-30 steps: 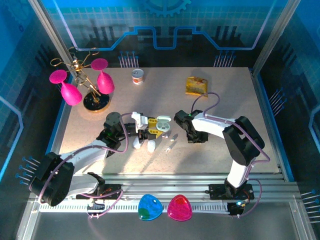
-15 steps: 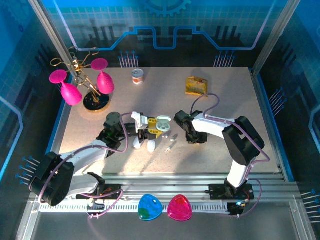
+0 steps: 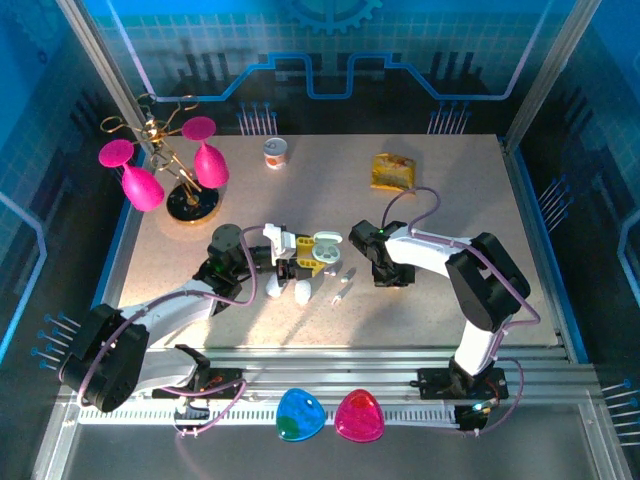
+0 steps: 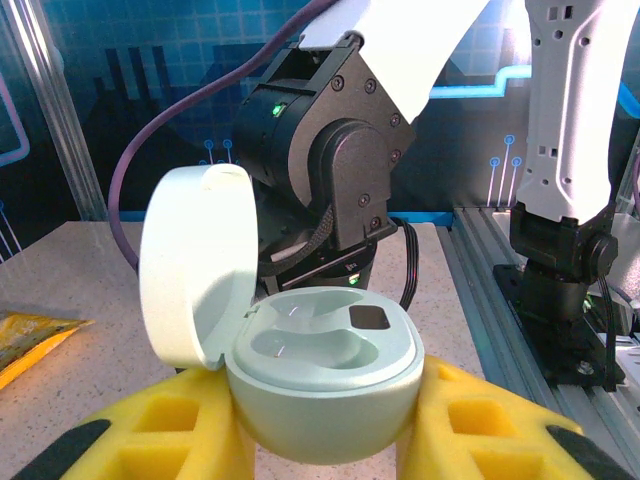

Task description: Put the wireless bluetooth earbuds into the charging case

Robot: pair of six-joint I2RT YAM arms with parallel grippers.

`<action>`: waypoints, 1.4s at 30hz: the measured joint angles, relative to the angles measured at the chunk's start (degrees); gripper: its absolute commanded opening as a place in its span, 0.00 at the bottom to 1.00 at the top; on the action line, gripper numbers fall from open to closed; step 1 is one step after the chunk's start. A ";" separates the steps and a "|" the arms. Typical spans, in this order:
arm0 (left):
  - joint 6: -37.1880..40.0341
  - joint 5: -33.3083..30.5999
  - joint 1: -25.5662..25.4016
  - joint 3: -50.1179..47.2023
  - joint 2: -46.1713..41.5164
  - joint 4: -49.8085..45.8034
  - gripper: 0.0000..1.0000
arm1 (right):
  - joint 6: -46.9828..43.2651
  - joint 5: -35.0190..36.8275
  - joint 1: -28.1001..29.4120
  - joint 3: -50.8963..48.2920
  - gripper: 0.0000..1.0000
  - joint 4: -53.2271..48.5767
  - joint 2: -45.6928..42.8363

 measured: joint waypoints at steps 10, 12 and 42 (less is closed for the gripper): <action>-0.04 -0.55 0.00 0.00 2.54 1.53 0.19 | -0.17 2.19 0.61 -0.57 0.05 0.17 -7.56; -0.04 -1.14 0.00 0.00 3.39 2.14 0.19 | -0.48 3.13 1.38 -0.55 0.05 0.15 -9.68; -1.57 -8.24 0.00 0.00 10.82 8.55 0.19 | 3.32 10.99 11.26 14.97 0.03 -12.76 -13.29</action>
